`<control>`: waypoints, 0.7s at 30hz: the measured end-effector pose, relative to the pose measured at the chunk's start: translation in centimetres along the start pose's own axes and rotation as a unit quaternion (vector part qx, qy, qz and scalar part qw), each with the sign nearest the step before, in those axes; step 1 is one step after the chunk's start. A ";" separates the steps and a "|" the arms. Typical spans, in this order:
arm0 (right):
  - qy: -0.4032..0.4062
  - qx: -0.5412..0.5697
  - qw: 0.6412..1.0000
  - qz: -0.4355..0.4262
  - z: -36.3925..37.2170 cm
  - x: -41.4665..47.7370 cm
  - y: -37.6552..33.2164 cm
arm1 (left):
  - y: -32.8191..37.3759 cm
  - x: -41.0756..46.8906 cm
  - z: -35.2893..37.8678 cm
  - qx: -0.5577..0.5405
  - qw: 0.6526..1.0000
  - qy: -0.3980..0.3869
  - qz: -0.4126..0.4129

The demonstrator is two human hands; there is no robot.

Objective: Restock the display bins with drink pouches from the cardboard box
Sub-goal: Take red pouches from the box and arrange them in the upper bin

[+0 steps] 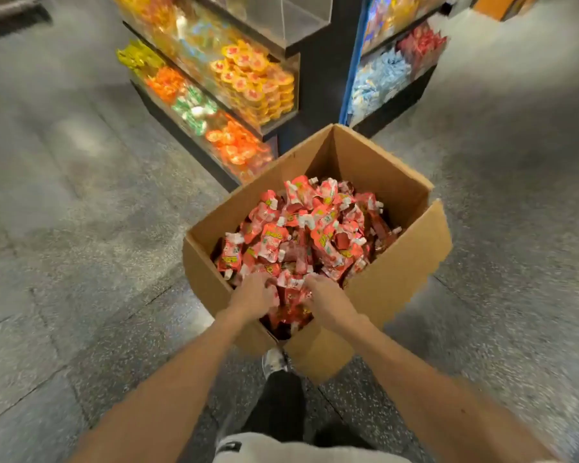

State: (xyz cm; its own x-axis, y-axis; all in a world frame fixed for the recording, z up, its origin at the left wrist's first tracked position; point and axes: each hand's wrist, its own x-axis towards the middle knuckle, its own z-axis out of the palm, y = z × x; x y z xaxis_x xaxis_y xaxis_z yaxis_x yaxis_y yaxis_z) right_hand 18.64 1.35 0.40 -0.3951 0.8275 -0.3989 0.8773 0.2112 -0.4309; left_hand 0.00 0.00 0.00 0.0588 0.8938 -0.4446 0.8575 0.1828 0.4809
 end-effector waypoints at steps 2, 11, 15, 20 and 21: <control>-0.025 -0.052 0.998 0.008 1.2 2.6 0.4 | -0.7 2.4 0.3 0.142 0.987 -0.040 0.069; -0.108 -0.222 0.968 -0.042 1.0 6.2 0.5 | -2.8 5.0 2.0 0.328 0.923 -0.123 0.161; -0.111 -0.227 0.965 -0.064 0.5 6.4 1.2 | -2.2 5.1 2.3 0.339 0.919 -0.127 0.155; -0.132 -0.202 0.967 -0.084 -0.4 6.8 1.6 | -1.5 5.2 2.1 0.342 0.919 -0.142 0.134; -0.138 -0.199 0.967 -0.084 -0.6 6.8 1.8 | -1.3 5.3 1.9 0.346 0.918 -0.136 0.141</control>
State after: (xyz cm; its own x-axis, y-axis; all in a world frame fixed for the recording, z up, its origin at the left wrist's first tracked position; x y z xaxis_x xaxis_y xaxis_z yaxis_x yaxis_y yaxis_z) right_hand 17.67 7.69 -2.60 -0.5500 0.6057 -0.5750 0.8085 0.5587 -0.1848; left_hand 0.15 3.69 -4.39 0.3726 0.7136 -0.5932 0.9024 -0.4277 0.0523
